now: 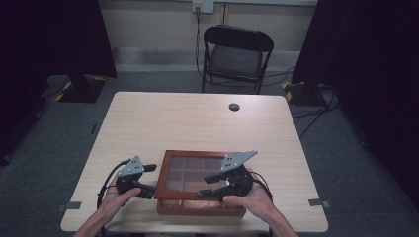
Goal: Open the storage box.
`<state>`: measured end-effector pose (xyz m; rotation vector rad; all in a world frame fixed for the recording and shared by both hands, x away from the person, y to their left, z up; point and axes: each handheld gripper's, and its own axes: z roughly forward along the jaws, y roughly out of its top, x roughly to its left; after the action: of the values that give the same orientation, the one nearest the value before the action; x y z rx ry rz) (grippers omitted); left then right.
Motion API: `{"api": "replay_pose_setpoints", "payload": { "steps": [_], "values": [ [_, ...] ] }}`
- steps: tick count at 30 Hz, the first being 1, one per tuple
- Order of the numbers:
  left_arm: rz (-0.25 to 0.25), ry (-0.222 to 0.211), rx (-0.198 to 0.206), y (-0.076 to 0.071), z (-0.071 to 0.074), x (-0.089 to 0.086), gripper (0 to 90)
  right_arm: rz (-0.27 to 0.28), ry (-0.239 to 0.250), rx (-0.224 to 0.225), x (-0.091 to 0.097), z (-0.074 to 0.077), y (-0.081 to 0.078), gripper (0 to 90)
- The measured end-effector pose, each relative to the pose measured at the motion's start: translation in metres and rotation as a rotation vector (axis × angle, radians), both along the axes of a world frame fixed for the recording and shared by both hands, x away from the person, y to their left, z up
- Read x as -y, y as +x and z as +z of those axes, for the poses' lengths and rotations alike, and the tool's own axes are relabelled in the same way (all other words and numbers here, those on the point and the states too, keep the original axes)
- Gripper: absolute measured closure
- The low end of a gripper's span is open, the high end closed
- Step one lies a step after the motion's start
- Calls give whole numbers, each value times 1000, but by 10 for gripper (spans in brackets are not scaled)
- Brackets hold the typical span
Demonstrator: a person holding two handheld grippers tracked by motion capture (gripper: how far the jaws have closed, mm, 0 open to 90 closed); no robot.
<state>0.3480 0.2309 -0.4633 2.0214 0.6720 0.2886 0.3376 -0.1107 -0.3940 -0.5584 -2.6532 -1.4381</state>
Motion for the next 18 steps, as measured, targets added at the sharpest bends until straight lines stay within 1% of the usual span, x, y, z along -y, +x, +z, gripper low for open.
{"api": "replay_pose_setpoints", "payload": {
  "steps": [2,6,7,8,9,10,12,13,14,16,18],
  "values": [
    [0,-2,10,0,1,-1,194,-24,11,3,6,2,1,449],
    [1,-5,14,0,2,-1,195,-73,31,1,21,6,3,385],
    [1,-5,14,0,2,-1,194,-73,31,1,21,6,3,385],
    [4,-12,14,0,2,-1,194,-84,36,1,25,6,3,367],
    [5,-13,16,0,2,-1,194,-96,41,6,29,6,4,332],
    [7,-15,15,1,4,-1,191,-109,71,5,38,5,3,268],
    [13,-36,15,2,5,-1,185,-123,73,12,44,4,3,240],
    [13,-30,21,2,6,-2,186,-135,78,14,47,3,3,225],
    [14,-41,18,2,6,-2,186,-146,84,12,50,3,3,209],
    [12,-50,13,3,6,-2,184,-169,88,14,55,2,4,184],
    [13,-53,19,3,7,-2,185,-185,92,14,59,2,4,165]
  ]
}}
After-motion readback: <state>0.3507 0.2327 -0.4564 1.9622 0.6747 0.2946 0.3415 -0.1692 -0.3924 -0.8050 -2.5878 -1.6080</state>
